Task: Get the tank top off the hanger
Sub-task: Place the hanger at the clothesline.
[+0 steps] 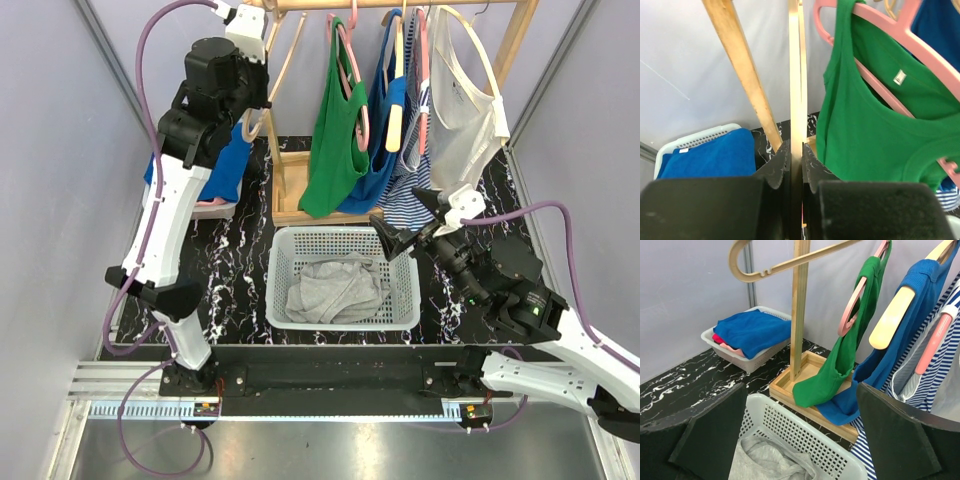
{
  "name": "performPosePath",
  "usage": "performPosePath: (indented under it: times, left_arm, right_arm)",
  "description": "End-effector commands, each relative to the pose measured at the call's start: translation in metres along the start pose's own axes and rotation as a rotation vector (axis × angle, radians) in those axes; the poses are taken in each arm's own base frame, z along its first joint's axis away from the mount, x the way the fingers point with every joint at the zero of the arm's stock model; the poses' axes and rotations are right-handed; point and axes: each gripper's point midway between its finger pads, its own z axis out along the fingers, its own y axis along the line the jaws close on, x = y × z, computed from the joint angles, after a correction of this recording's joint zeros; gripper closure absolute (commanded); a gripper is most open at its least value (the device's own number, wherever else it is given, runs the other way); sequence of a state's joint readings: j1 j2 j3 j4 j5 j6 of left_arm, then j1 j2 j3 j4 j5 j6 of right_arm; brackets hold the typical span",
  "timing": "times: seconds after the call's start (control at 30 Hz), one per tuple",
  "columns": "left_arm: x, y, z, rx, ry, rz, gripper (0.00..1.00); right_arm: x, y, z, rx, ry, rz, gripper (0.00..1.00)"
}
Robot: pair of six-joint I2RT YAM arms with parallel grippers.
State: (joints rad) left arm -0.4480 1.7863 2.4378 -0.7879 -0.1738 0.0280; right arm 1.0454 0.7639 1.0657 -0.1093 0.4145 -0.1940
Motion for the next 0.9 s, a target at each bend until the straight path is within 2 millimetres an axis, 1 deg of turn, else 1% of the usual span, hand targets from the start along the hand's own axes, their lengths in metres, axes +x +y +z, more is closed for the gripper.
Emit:
performPosePath:
  times: [0.0, 0.1, 0.13, 0.2, 0.23, 0.27, 0.3, 0.37, 0.4, 0.57, 0.67, 0.87]
  left_arm:
    - [-0.010, 0.005, 0.017, -0.016, -0.063, -0.022, 1.00]
    - [0.000, 0.007, 0.026, -0.016, -0.038, -0.024, 1.00]
    - [-0.002, 0.007, 0.027, -0.008, -0.043, -0.023, 1.00]
    - [0.004, 0.008, 0.034, -0.001, -0.025, -0.023, 1.00]
    - [0.001, 0.006, 0.033, 0.012, -0.031, -0.024, 1.00]
    - [0.006, 0.006, 0.038, 0.017, -0.019, -0.025, 1.00]
    - [0.009, 0.008, 0.040, 0.019, -0.010, -0.026, 1.00]
    - [0.012, 0.006, 0.043, 0.045, 0.000, -0.026, 1.00]
    - [0.019, 0.008, 0.047, 0.043, 0.020, -0.027, 1.00]
    - [0.037, 0.007, 0.052, 0.075, 0.075, -0.032, 1.00]
    - [0.037, 0.008, 0.053, 0.078, 0.075, -0.027, 1.00]
    - [0.034, -0.004, 0.046, 0.155, 0.074, -0.019, 1.00]
  right_arm:
    - [-0.018, -0.001, -0.006, -0.006, -0.061, 0.057, 0.01]
    - [-0.020, -0.002, -0.008, -0.006, -0.067, 0.064, 0.02]
    - [-0.021, -0.003, -0.008, -0.005, -0.068, 0.065, 0.02]
    - [-0.020, -0.002, -0.008, -0.010, -0.067, 0.063, 0.02]
    - [-0.021, -0.002, -0.008, -0.010, -0.070, 0.062, 0.02]
    - [-0.022, -0.003, -0.008, -0.008, -0.074, 0.062, 0.02]
    - [-0.022, -0.002, -0.008, -0.008, -0.074, 0.061, 0.02]
    - [-0.023, -0.002, -0.008, -0.009, -0.076, 0.062, 0.03]
    - [-0.023, -0.003, -0.009, -0.006, -0.075, 0.063, 0.03]
    - [-0.022, -0.005, -0.013, -0.003, -0.075, 0.073, 0.03]
    - [-0.020, -0.004, -0.013, -0.007, -0.072, 0.079, 0.03]
    - [-0.019, -0.002, -0.012, -0.012, -0.069, 0.086, 0.04]
